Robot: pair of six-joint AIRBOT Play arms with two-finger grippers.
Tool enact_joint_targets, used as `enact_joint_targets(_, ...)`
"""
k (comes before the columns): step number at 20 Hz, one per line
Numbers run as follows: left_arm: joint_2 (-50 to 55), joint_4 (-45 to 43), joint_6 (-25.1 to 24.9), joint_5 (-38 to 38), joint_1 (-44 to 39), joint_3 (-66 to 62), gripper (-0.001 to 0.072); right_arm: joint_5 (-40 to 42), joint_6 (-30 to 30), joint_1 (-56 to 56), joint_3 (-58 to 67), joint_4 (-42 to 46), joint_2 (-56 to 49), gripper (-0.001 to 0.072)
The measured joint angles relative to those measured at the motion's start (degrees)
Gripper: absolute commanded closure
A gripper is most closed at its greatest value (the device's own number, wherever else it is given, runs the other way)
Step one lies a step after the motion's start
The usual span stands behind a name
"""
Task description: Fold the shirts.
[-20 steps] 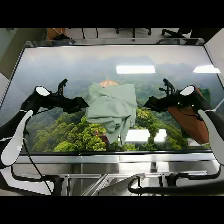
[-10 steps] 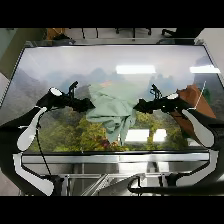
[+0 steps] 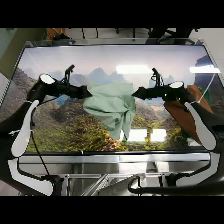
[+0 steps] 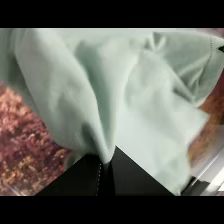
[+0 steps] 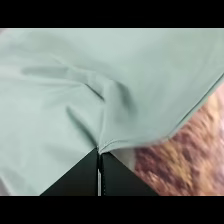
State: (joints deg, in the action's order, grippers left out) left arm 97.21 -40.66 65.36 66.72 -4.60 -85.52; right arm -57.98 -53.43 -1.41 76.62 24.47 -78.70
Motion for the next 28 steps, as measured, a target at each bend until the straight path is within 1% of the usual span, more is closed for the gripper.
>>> enact_joint_targets(4, -8.1, -0.3, 1.3, 4.9, 1.6, -7.3, 0.0693, -1.6, 0.3, 0.0, 6.3, 0.8, 7.9, 0.0695)
enact_joint_targets(9, -20.0, -0.3, 3.1, 12.8, 2.8, -21.2, 0.0693, -2.2, 0.4, 0.0, 16.2, 5.0, 22.6, 0.0695)
enact_joint_targets(11, -24.7, -0.5, 3.6, 14.5, 2.9, -26.9, 0.0693, -2.2, 0.4, 0.0, 20.2, 7.5, 28.4, 0.0695)
enact_joint_targets(14, -31.8, -4.2, 4.3, 13.9, 3.0, -32.0, 0.0693, -1.4, 0.4, 0.0, 24.1, 12.8, 35.5, 0.0695)
enact_joint_targets(17, -37.8, -10.2, 4.5, 9.4, 3.1, -30.1, 0.0693, -1.1, -0.9, 0.0, 25.6, 18.7, 39.1, 0.0695)
enact_joint_targets(19, -39.2, -12.5, 4.4, 6.6, 3.0, -26.6, 0.0693, -2.4, -2.2, 0.0, 25.9, 20.7, 38.4, 0.0695)
enact_joint_targets(22, -35.9, -14.9, 3.6, 4.3, 2.1, -21.1, 0.0692, -6.1, -4.2, -0.1, 25.0, 23.0, 32.8, 0.0695)
enact_joint_targets(25, -27.8, -16.0, 2.0, 3.0, -0.4, -16.3, 0.0692, -9.0, -5.8, -0.1, 21.9, 24.2, 24.0, 0.0694)
enact_joint_targets(28, -16.1, -16.2, 0.1, 1.9, -3.2, -13.1, 0.0692, -9.6, -6.6, -0.1, 17.8, 24.6, 13.2, 0.0694)
